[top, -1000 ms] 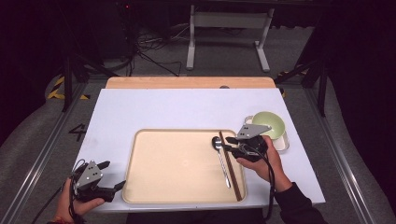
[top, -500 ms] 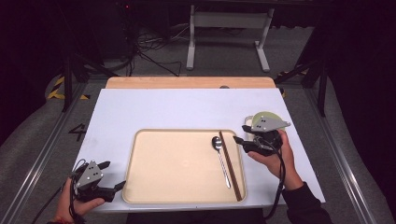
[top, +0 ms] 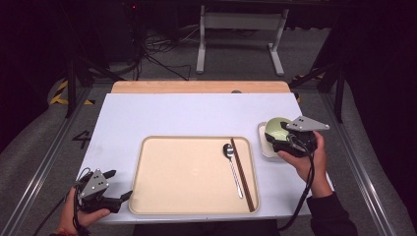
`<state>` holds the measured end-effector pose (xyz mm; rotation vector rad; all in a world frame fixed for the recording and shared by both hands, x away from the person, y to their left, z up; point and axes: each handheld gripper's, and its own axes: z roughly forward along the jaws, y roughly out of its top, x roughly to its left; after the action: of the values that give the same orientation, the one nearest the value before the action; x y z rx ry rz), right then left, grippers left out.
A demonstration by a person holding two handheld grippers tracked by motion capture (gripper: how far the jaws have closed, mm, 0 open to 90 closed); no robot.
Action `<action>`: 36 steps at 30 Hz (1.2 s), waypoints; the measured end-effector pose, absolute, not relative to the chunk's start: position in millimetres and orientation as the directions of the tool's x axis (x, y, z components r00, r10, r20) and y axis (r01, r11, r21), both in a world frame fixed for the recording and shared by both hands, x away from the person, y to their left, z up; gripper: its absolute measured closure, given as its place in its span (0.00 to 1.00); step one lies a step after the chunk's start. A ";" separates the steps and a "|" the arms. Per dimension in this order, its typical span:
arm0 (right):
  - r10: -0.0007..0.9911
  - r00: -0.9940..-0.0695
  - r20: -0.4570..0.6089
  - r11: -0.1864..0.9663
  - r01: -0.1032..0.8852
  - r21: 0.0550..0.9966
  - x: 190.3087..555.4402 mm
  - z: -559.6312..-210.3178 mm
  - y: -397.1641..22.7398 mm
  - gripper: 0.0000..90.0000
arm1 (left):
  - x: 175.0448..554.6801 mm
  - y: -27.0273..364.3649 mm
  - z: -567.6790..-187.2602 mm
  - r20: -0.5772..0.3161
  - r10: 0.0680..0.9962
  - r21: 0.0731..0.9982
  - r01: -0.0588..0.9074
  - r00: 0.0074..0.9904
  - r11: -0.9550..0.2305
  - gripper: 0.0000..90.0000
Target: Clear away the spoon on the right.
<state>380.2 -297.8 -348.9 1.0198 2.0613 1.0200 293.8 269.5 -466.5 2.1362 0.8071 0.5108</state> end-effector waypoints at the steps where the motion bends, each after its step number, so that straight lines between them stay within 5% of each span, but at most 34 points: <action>1: 0.839 -0.513 -0.182 0.405 0.364 0.839 380.2 -348.9 -297.8 0.35 | 293.8 269.5 -466.5 0.090 0.691 0.784 0.377 0.717 -0.494 0.13; 15: 0.929 -0.357 -0.103 0.273 0.467 0.841 392.2 -352.4 -339.0 0.22 | 293.9 269.2 -466.7 0.093 0.686 0.779 0.376 0.722 -0.502 0.13; 36: 0.938 -0.290 0.192 0.061 0.681 0.729 428.7 -403.3 -394.0 0.40 | 296.0 267.9 -467.6 0.085 0.684 0.781 0.378 0.725 -0.498 0.13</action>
<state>428.7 -394.0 -403.3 1.6237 2.0137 1.0743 296.0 267.9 -467.6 2.1423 0.8001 0.4982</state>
